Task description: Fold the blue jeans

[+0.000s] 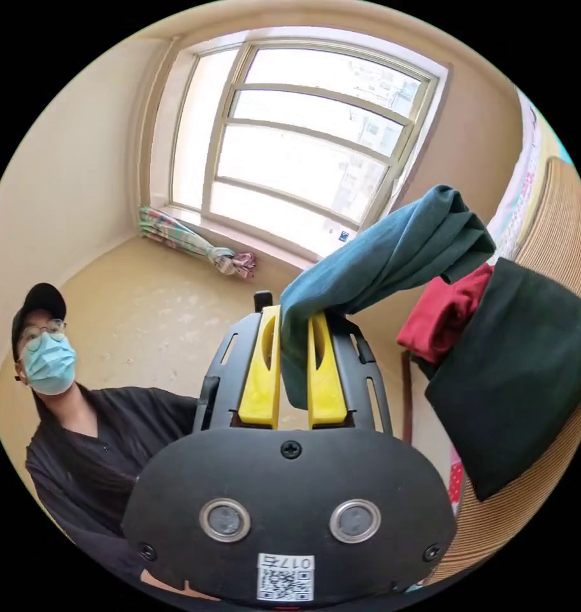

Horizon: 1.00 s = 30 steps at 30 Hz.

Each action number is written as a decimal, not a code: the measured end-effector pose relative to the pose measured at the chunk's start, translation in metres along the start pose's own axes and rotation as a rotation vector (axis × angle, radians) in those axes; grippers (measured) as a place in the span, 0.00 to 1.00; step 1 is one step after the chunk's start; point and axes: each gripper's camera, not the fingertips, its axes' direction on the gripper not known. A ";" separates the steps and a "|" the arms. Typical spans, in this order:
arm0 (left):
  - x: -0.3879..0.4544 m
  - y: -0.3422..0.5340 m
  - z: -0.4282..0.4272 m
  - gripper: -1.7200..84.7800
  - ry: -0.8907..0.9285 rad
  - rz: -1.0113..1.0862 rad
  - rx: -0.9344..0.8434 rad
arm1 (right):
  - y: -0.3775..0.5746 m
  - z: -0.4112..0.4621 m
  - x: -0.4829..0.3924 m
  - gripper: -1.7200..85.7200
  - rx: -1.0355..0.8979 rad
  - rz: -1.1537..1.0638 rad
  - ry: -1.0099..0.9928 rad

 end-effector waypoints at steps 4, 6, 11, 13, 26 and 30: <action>-0.123 0.051 0.007 0.14 -0.275 -0.284 -0.023 | 0.021 0.087 0.092 0.09 -0.153 0.282 0.167; -0.169 0.096 0.029 0.15 -0.363 -0.386 -0.092 | 0.060 0.096 0.114 0.07 -0.167 0.337 0.127; -0.228 0.265 0.113 0.10 -0.235 -0.599 -0.228 | 0.204 0.048 0.129 0.04 -0.194 0.565 0.245; -0.225 0.304 0.148 0.07 -0.221 -0.610 -0.281 | 0.278 -0.007 0.113 0.03 -0.137 0.721 0.365; 0.032 0.292 0.444 0.01 -0.104 0.434 -0.648 | 0.368 -0.095 -0.290 0.02 0.677 0.446 1.541; 0.090 0.309 0.470 0.01 -0.067 0.596 -0.549 | 0.452 -0.052 -0.397 0.02 0.997 0.362 1.930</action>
